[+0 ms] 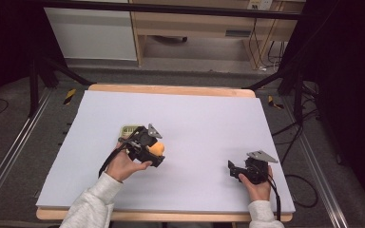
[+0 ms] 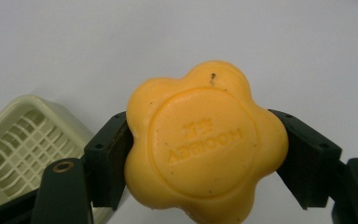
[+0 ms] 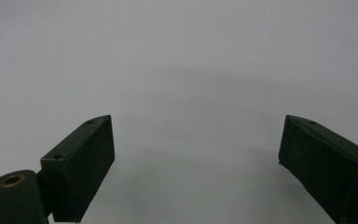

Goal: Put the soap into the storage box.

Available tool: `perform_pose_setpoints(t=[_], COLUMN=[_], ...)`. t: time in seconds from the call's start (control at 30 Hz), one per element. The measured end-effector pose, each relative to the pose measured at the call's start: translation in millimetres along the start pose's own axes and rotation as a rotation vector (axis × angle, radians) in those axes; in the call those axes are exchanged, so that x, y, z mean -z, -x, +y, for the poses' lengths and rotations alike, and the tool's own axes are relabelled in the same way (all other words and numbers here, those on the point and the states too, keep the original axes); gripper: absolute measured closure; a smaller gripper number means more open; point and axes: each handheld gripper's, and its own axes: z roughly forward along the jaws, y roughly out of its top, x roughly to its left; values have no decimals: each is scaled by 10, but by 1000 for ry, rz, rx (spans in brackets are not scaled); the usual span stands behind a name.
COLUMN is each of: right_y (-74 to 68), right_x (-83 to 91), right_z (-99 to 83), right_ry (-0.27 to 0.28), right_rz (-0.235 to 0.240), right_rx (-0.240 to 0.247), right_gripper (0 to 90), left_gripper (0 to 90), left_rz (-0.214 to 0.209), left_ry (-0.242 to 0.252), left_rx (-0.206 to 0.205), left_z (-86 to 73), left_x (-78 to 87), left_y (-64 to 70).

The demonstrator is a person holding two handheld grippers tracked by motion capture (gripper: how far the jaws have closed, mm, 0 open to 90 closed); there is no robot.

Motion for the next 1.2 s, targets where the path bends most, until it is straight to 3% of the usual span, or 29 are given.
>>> perform_pose_setpoints(t=[0.33, 1.2], right_y=[1, 2], right_x=[1, 1], right_z=[1, 1], right_ry=[0, -1], right_rz=[4, 4], right_rx=[-5, -9], right_gripper=[107, 108], left_gripper=[265, 265], left_rz=[51, 135], left_ry=[-8, -19], left_rx=[32, 124], left_z=[-10, -62], left_x=[39, 33], left_y=[-205, -611])
